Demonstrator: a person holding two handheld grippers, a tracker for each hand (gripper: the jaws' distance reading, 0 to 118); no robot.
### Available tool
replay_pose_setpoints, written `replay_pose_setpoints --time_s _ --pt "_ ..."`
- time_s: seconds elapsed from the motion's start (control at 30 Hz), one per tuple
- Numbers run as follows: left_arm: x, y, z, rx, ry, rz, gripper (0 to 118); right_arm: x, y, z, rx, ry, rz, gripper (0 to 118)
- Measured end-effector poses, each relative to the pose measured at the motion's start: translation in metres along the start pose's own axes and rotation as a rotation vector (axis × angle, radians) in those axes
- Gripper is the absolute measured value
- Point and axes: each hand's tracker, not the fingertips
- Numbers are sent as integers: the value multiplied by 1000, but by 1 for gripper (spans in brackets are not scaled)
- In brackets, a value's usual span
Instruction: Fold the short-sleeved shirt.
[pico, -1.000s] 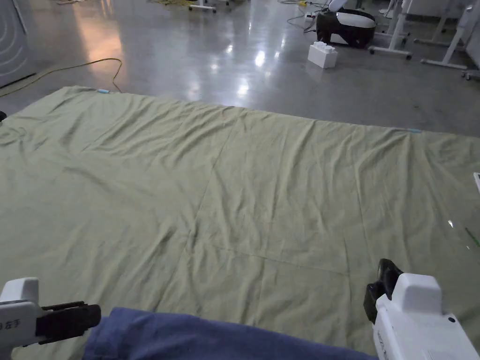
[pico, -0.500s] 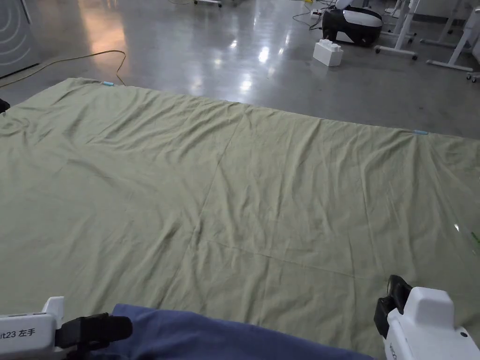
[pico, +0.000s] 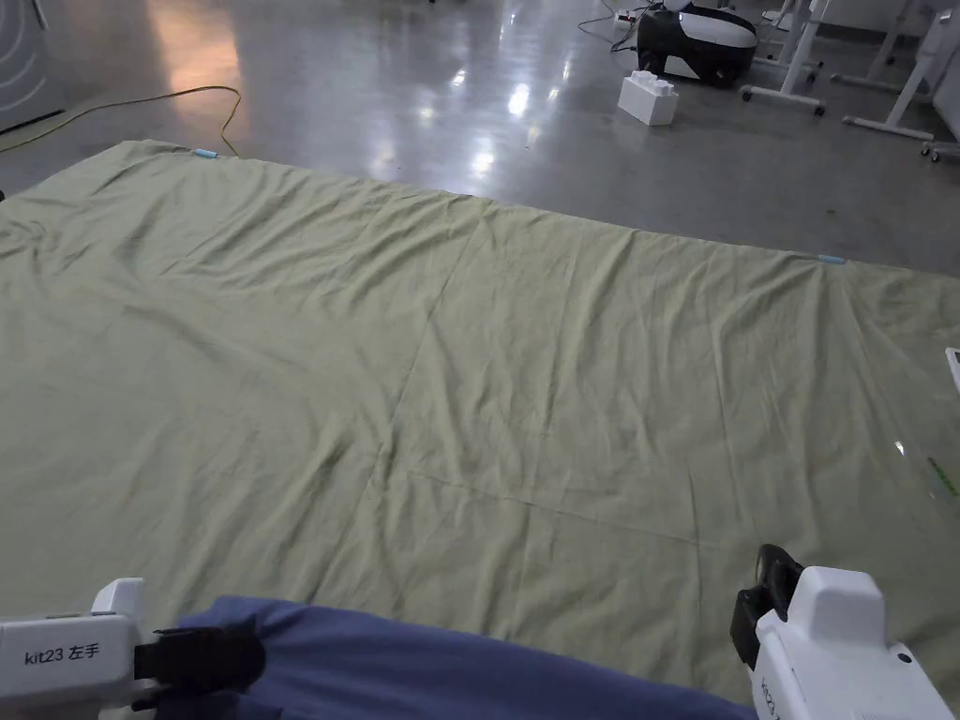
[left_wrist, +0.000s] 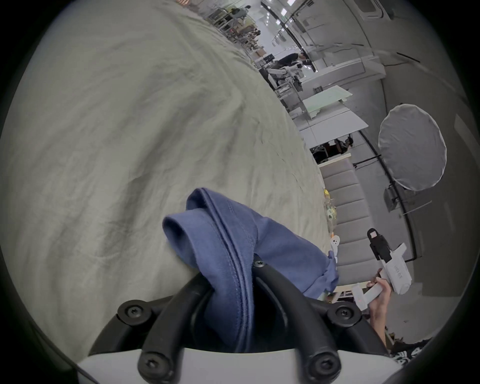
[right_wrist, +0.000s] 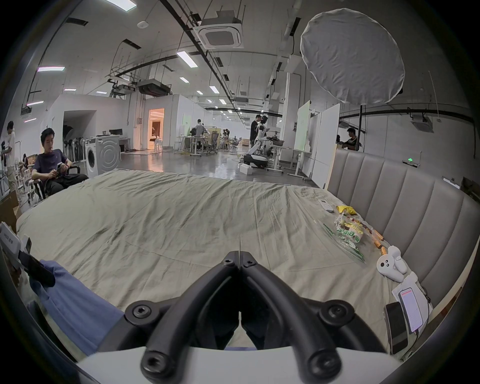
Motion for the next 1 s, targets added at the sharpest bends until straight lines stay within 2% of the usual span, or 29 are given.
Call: replay_pose_setpoints --time_s 0.33,0.63,0.77,0.87,1.0 --pt "28 40 50 66 82 -124 9 4 3 2 14 5 -1 0" --pt "46 54 110 74 390 -223 9 5 4 4 26 21 -3 0" --pt "65 45 105 47 438 -233 9 5 2 2 24 27 -14 0" --pt "85 34 92 32 423 -246 9 5 0 1 20 34 -21 1" --pt "112 21 72 22 276 -218 9 7 -2 2 16 35 -28 0"
